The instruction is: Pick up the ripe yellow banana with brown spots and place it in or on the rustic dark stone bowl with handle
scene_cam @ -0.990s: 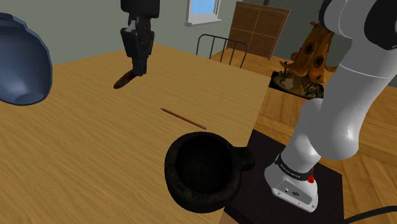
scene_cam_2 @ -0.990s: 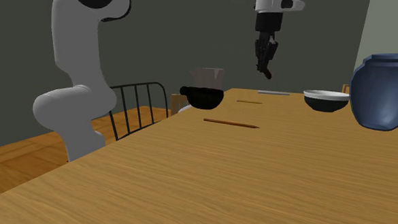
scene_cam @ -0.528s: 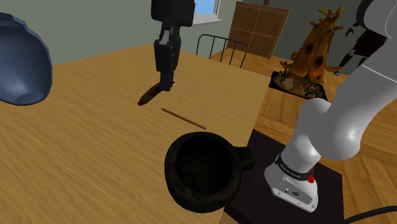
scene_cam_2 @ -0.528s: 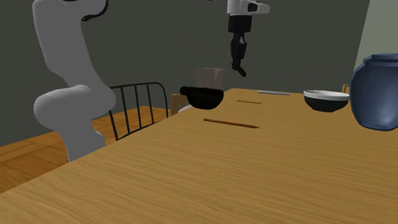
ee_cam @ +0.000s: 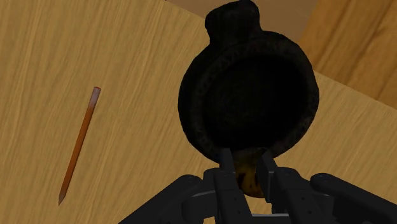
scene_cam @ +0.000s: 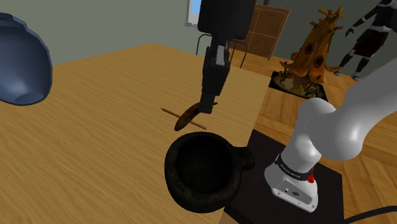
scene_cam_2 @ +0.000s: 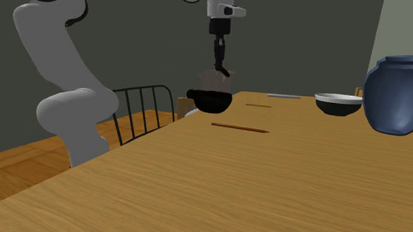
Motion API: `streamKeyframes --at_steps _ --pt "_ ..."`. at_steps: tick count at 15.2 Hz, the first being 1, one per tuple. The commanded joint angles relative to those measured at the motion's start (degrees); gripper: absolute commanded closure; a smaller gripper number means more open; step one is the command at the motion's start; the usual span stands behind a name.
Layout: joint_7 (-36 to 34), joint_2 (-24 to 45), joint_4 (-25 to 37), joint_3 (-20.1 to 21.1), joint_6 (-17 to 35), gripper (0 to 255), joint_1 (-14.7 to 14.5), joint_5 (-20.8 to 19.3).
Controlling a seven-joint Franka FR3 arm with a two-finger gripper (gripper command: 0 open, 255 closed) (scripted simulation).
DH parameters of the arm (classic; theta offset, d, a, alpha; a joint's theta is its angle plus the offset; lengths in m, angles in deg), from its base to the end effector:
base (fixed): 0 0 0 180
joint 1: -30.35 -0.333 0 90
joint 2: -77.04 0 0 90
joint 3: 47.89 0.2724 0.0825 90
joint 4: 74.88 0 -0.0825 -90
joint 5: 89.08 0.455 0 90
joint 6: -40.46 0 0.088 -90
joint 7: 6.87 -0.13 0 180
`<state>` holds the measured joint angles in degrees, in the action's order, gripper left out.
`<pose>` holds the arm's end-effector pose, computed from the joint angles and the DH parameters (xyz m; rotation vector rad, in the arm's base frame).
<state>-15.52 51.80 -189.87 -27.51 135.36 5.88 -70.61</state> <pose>0.3286 0.4076 0.5628 -2.8302 -0.8572 0.0240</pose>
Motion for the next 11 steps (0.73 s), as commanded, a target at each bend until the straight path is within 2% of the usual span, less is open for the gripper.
streamKeyframes --at_steps 1,4,11 --pt "-1.31 -3.20 -2.44 0.68 -0.32 255 -0.99 1.22" --pt "-3.73 -7.76 -5.34 1.94 -1.19 255 -2.67 3.13" --pt "-2.61 -8.86 -11.43 2.71 3.74 255 -3.09 4.04"
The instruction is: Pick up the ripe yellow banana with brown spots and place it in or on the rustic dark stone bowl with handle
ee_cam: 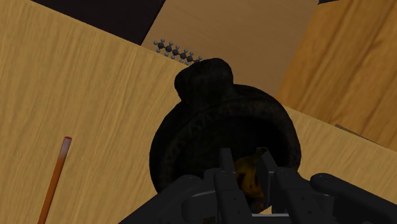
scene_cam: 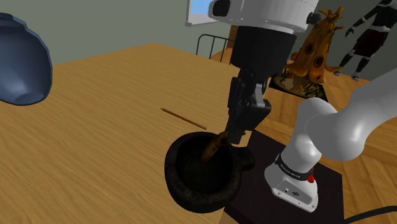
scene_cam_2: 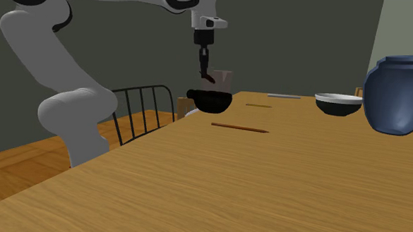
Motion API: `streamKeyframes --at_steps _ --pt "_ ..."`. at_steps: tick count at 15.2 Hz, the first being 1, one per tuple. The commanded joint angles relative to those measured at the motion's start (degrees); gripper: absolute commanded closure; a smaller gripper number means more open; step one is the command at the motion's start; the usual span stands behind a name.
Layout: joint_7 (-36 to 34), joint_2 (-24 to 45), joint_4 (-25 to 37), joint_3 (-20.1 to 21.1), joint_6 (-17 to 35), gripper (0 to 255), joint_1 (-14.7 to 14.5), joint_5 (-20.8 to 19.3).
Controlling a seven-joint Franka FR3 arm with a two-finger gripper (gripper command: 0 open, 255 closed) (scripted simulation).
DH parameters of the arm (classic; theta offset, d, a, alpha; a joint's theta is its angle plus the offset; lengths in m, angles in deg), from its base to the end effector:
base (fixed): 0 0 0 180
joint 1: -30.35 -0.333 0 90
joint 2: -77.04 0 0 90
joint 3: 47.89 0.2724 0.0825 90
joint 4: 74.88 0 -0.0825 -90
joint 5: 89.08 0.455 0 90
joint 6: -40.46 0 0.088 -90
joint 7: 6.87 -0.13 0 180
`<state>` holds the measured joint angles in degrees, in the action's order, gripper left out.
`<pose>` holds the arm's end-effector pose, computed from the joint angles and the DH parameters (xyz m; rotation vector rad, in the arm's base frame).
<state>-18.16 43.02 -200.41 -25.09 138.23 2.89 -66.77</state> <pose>0.2663 0.4130 0.5320 -2.8310 -0.8554 0.0247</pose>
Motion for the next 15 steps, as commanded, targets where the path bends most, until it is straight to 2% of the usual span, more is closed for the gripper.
streamKeyframes --at_steps 1,7,15 --pt "0.17 -0.18 -1.72 0.42 1.59 255 -0.16 0.34" --pt "1.12 -0.57 -6.70 1.31 6.14 255 -0.51 1.27" --pt "1.11 -0.57 -6.69 1.31 6.13 255 -0.51 1.27"
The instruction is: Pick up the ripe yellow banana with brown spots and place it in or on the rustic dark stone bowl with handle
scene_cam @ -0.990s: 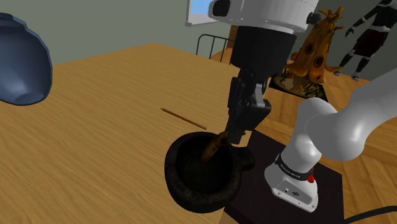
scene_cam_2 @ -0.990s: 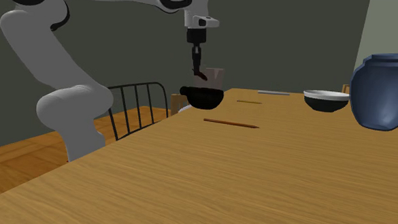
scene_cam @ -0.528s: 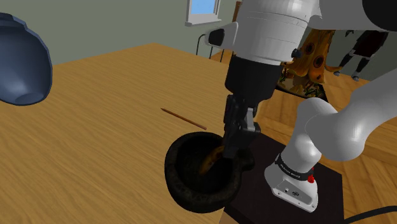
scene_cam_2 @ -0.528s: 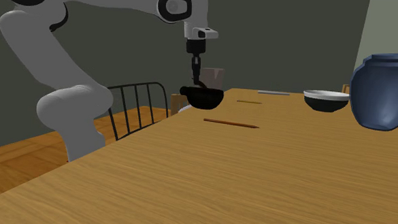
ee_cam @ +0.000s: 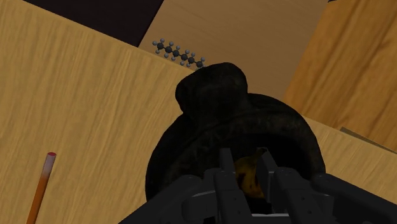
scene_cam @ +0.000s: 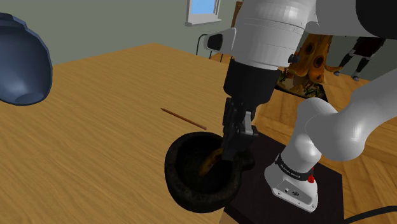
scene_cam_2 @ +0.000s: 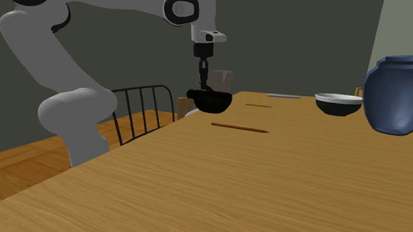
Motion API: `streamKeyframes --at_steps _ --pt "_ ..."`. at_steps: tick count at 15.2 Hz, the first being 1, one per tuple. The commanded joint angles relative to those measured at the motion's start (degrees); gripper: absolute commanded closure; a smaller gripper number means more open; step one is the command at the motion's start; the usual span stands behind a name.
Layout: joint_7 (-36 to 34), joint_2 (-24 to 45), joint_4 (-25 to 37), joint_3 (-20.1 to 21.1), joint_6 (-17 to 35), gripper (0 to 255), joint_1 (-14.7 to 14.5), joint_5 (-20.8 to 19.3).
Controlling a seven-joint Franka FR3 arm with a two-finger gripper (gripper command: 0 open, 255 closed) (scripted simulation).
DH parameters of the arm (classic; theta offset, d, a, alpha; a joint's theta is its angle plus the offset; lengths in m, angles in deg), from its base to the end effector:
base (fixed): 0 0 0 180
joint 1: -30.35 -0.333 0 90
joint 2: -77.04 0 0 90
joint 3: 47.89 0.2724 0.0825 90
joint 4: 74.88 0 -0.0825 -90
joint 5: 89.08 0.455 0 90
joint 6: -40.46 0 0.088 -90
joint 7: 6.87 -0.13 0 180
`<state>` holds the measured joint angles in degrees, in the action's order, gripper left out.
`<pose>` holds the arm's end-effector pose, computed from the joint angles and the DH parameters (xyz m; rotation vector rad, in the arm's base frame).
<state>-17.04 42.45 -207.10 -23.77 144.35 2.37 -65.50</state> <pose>0.2649 0.4140 0.4801 -2.8308 -0.8559 0.0244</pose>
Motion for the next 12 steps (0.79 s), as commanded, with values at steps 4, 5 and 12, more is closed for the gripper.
streamKeyframes --at_steps 4,5,12 --pt "0.00 0.00 0.00 0.00 0.00 0 0.00 0.00" --pt "0.00 0.00 0.00 0.00 0.00 0 0.00 0.00" --pt "-0.45 -0.03 6.79 -2.20 -7.05 0 0.62 -1.52"
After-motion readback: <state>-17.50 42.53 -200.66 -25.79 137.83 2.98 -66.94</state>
